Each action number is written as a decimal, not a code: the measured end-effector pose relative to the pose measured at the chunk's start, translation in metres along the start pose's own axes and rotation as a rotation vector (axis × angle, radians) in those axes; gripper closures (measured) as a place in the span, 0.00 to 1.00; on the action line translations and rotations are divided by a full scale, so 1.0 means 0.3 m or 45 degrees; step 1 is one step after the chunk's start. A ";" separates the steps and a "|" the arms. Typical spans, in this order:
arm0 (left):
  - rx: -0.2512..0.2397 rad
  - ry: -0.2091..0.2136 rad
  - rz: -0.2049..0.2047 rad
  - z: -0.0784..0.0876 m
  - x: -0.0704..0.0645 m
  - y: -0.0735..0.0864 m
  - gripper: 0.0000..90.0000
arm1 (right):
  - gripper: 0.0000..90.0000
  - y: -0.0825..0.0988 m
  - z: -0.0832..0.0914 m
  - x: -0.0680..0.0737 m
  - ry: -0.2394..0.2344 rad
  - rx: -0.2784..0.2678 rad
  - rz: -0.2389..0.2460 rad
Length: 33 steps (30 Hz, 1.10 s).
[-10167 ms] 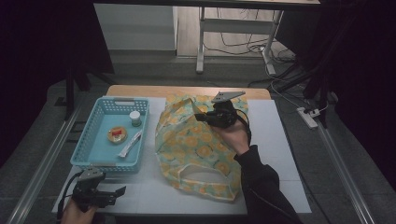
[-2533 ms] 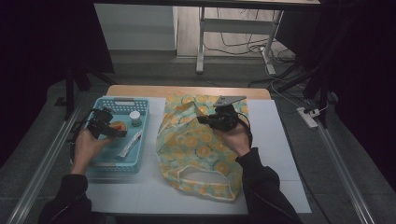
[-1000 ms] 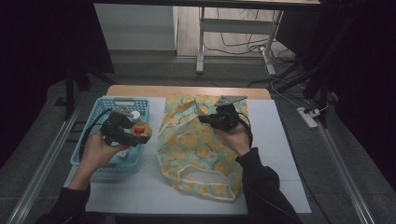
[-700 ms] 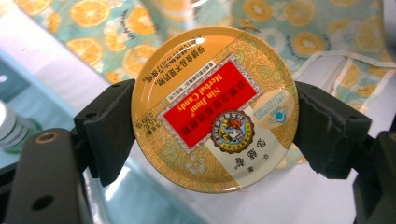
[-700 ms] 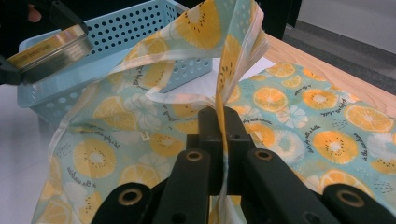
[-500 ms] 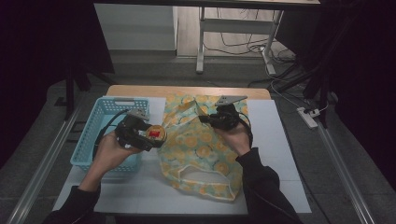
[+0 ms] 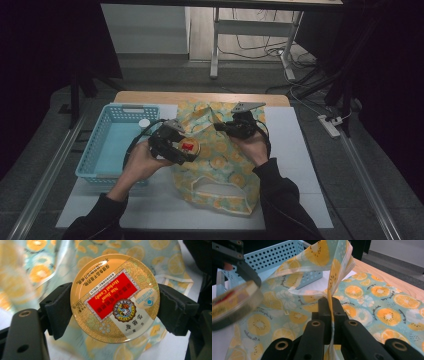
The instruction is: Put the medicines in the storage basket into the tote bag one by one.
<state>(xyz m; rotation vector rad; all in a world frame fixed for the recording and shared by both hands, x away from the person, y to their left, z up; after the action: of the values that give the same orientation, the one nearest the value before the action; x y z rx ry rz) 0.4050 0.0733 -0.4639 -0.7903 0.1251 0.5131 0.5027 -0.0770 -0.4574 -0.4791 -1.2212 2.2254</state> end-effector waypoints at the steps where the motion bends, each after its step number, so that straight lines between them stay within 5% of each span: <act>1: 0.001 0.003 -0.004 -0.010 -0.001 -0.007 0.23 | 0.99 0.001 -0.001 0.000 0.000 0.001 0.000; 17: 0.049 0.015 -0.037 -0.183 0.029 -0.080 0.23 | 0.99 0.005 -0.005 -0.019 0.014 -0.004 -0.009; 33: 0.117 -0.037 -0.044 -0.348 0.103 -0.067 0.23 | 0.99 0.010 -0.007 -0.037 0.031 -0.007 -0.016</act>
<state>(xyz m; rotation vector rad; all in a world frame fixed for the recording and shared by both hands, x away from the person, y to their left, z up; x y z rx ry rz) 0.4501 0.0000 -0.5335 -0.6943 0.1070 0.4822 0.5117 -0.0838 -0.4605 -0.4977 -1.2151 2.2001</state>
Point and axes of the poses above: each handheld gripper's, and its own axes: z roughly backward along the jaws, y roughly out of its underside, x roughly to its left, the point moved 7 cm from there along -z, roughly forward along the jaws, and after that the axes turned 14 degrees about y, right-handed, at the moved point
